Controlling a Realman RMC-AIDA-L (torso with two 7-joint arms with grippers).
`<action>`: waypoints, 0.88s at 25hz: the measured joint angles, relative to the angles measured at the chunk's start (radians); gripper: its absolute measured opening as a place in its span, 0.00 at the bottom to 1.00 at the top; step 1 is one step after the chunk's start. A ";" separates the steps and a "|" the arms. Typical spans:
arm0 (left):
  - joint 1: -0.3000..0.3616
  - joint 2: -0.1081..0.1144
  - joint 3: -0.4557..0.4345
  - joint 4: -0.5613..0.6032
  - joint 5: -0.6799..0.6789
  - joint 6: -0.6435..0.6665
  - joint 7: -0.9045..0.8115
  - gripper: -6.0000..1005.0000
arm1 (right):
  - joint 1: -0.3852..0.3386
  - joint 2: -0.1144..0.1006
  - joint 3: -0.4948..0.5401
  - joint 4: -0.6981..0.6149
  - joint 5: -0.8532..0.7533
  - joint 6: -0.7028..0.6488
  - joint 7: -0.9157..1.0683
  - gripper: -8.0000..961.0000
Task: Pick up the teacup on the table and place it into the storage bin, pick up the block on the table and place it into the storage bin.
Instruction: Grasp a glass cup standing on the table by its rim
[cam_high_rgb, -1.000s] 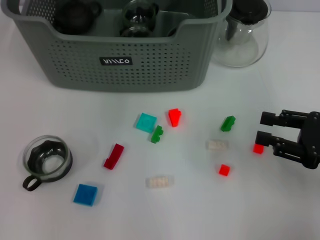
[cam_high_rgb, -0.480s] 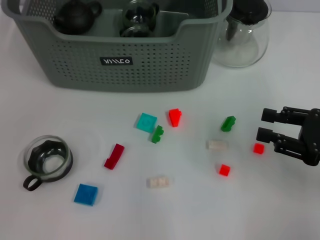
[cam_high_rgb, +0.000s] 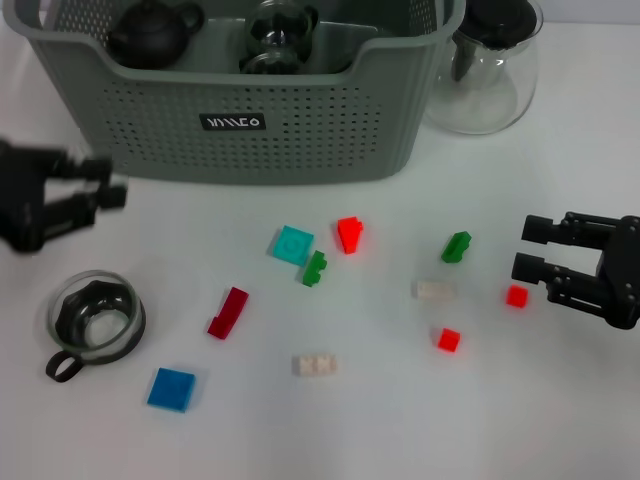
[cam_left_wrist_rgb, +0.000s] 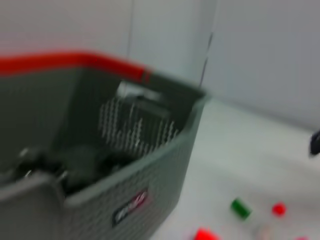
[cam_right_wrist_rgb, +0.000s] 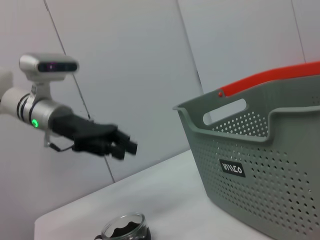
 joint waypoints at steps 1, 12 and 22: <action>0.007 -0.002 -0.002 0.012 0.025 -0.009 0.006 0.32 | 0.001 0.000 0.000 0.000 0.000 0.001 0.000 0.56; 0.010 -0.010 0.005 0.042 0.285 -0.106 0.001 0.32 | 0.002 -0.002 -0.003 0.027 0.000 0.007 -0.004 0.56; -0.009 -0.010 0.021 -0.072 0.352 -0.181 -0.003 0.32 | 0.002 -0.004 -0.004 0.028 0.000 0.008 -0.001 0.56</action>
